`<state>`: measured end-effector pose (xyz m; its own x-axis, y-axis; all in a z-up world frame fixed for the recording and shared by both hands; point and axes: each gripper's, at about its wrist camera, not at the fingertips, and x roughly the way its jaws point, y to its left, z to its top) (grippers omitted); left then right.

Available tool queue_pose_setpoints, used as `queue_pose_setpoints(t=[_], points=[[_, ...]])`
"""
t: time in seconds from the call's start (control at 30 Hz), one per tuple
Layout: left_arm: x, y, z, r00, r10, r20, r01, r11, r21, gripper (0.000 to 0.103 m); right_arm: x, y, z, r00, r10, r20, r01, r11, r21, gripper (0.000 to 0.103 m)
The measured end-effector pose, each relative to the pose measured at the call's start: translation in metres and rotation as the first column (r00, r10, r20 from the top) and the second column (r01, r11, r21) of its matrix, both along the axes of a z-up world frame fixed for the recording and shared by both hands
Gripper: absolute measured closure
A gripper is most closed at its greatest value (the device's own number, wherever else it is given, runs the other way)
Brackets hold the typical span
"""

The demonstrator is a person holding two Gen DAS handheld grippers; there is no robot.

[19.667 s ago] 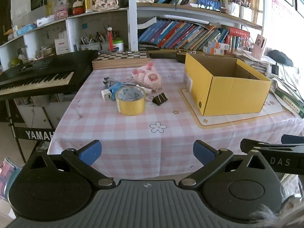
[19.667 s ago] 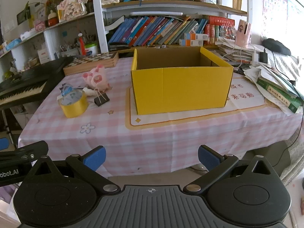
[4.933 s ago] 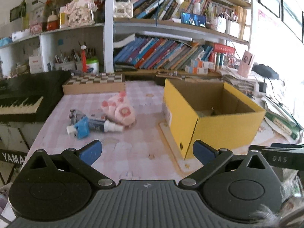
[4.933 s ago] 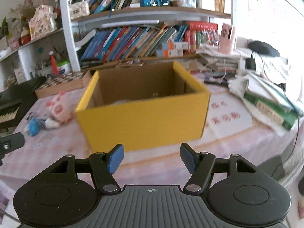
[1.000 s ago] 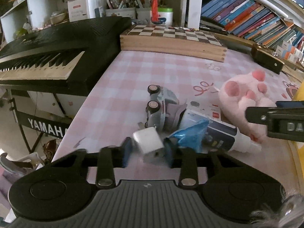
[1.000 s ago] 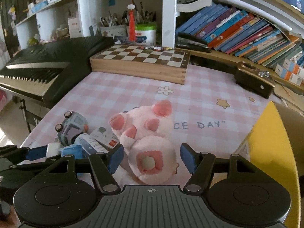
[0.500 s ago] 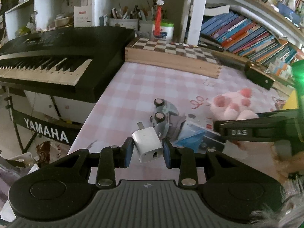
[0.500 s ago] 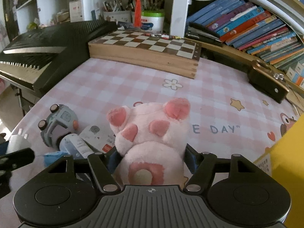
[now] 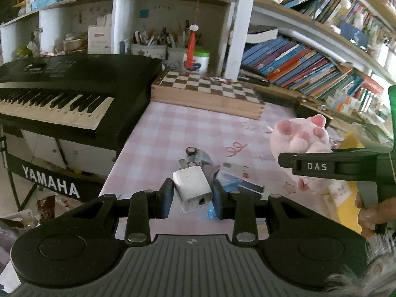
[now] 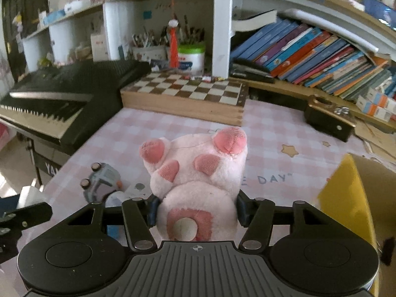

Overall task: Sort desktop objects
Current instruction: 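Grasp the white charger with the left tool while the right tool closes on the pink plush pig, then lift the charger with the left tool while the right tool carries the pig toward the yellow box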

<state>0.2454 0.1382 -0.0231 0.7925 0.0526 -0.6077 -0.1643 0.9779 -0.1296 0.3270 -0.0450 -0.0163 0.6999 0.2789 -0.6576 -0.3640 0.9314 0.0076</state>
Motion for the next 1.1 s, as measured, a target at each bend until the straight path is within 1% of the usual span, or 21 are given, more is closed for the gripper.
queue_pose_setpoints(t=[0.13, 0.27, 0.4, 0.7, 1.1], points=[[-0.017, 0.0, 0.012, 0.999, -0.03, 0.022, 0.03, 0.999, -0.012, 0.073, -0.022, -0.01, 0.014, 0.999, -0.028, 0.014, 0.028, 0.999, 0.04, 0.045], [-0.038, 0.001, 0.028, 0.997, -0.046, 0.061, 0.047, 0.999, -0.021, 0.073, -0.044, -0.015, 0.023, 0.999, -0.045, 0.007, 0.045, 0.996, 0.076, 0.045], [-0.062, 0.004, 0.039, 0.994, -0.05, 0.093, 0.053, 0.998, -0.04, 0.073, -0.068, -0.016, 0.029, 0.999, -0.049, 0.004, 0.049, 0.995, 0.09, 0.045], [-0.11, 0.011, 0.04, 0.993, -0.061, 0.098, 0.069, 0.994, -0.083, 0.073, -0.123, -0.01, 0.031, 0.999, -0.037, -0.022, 0.039, 0.995, 0.087, 0.045], [-0.169, 0.019, 0.04, 0.992, -0.078, 0.096, 0.088, 0.991, -0.1, 0.073, -0.19, 0.003, 0.031, 0.999, 0.004, -0.043, -0.001, 0.998, 0.068, 0.045]])
